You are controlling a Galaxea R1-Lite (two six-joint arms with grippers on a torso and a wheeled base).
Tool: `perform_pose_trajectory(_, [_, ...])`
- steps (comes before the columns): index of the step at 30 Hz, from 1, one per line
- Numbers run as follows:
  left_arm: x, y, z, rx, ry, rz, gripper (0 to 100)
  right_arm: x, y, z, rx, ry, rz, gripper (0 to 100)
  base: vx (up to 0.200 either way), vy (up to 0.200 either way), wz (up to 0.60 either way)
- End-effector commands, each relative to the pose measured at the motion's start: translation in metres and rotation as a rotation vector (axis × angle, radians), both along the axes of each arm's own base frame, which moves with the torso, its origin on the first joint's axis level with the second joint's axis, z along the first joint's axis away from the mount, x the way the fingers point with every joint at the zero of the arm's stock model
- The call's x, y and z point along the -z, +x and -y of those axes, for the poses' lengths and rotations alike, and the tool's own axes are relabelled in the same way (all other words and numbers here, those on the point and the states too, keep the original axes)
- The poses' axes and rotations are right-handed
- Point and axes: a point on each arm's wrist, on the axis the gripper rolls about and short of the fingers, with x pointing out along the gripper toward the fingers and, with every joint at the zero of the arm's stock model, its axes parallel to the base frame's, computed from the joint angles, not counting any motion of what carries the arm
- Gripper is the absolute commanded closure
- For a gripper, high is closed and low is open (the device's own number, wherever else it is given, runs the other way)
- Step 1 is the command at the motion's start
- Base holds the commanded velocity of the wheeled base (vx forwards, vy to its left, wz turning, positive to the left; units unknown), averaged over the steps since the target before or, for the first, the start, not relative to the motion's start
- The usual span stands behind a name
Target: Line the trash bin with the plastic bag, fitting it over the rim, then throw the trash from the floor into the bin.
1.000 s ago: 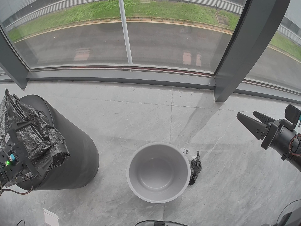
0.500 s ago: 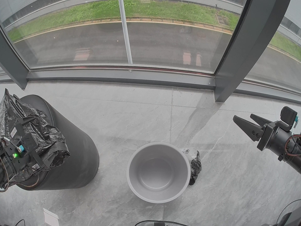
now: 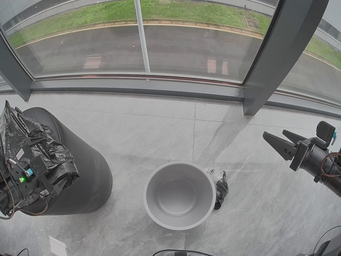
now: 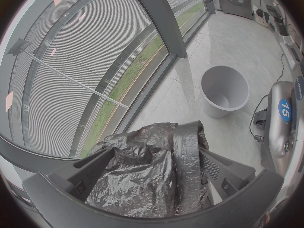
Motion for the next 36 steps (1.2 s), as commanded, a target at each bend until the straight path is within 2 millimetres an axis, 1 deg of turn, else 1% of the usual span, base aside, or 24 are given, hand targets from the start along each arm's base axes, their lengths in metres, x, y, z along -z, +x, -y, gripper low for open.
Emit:
perform_pose_trajectory(1, [-0.002, 0.001, 0.000, 0.000, -0.003, 0.014, 0, -0.001, 0.000, 0.000, 0.000, 0.002, 0.003, 0, 0.000, 0.000, 0.00])
perform_pose_trajectory(16, [0.002, 0.017, 0.004, -0.003, -0.011, 0.046, 0, -0.001, 0.000, 0.000, 0.000, 0.007, 0.001, 0, 0.000, 0.000, 0.00])
perform_pose_trajectory(17, [0.002, 0.017, 0.004, -0.003, -0.012, 0.050, 100, -0.001, -0.001, 0.000, 0.000, 0.008, 0.002, 0, 0.000, 0.000, 0.00])
perform_pose_trajectory(22, [0.000, 0.018, 0.004, -0.006, -0.018, 0.066, 100, -0.002, -0.002, 0.001, 0.000, 0.012, 0.009, 0, 0.000, 0.000, 0.00])
perform_pose_trajectory(26, [0.001, 0.012, 0.003, -0.009, -0.038, 0.068, 100, -0.003, -0.003, 0.001, 0.000, 0.023, 0.031, 0, 0.000, 0.000, 0.00])
perform_pose_trajectory(28, [-0.001, 0.009, 0.003, -0.011, -0.060, 0.084, 100, -0.003, -0.003, 0.002, 0.000, 0.023, 0.035, 0, 0.000, 0.000, 0.00])
perform_pose_trajectory(30, [-0.011, 0.007, 0.002, -0.030, -0.160, 0.138, 100, -0.003, -0.004, 0.002, 0.000, 0.027, 0.044, 0, 0.000, 0.000, 0.00])
perform_pose_trajectory(31, [-0.012, 0.008, 0.002, -0.033, -0.166, 0.141, 100, -0.003, -0.004, 0.002, 0.000, 0.027, 0.044, 0, 0.000, 0.000, 0.00])
perform_pose_trajectory(32, [-0.019, 0.010, 0.003, -0.055, -0.283, 0.181, 100, -0.003, -0.003, 0.002, 0.000, 0.028, 0.045, 0, 0.000, 0.000, 0.00])
perform_pose_trajectory(33, [-0.021, 0.010, 0.003, -0.058, -0.304, 0.188, 100, -0.003, -0.003, 0.002, 0.000, 0.028, 0.045, 0, 0.000, 0.000, 0.00])
perform_pose_trajectory(34, [-0.027, 0.012, 0.004, -0.076, -0.423, 0.214, 100, -0.003, -0.003, 0.001, 0.000, 0.028, 0.047, 0, 0.000, 0.000, 0.00])
perform_pose_trajectory(36, [-0.039, 0.016, 0.005, -0.087, -0.580, 0.250, 100, -0.004, -0.003, 0.001, -0.001, 0.024, 0.054, 0, 0.000, 0.000, 0.00])
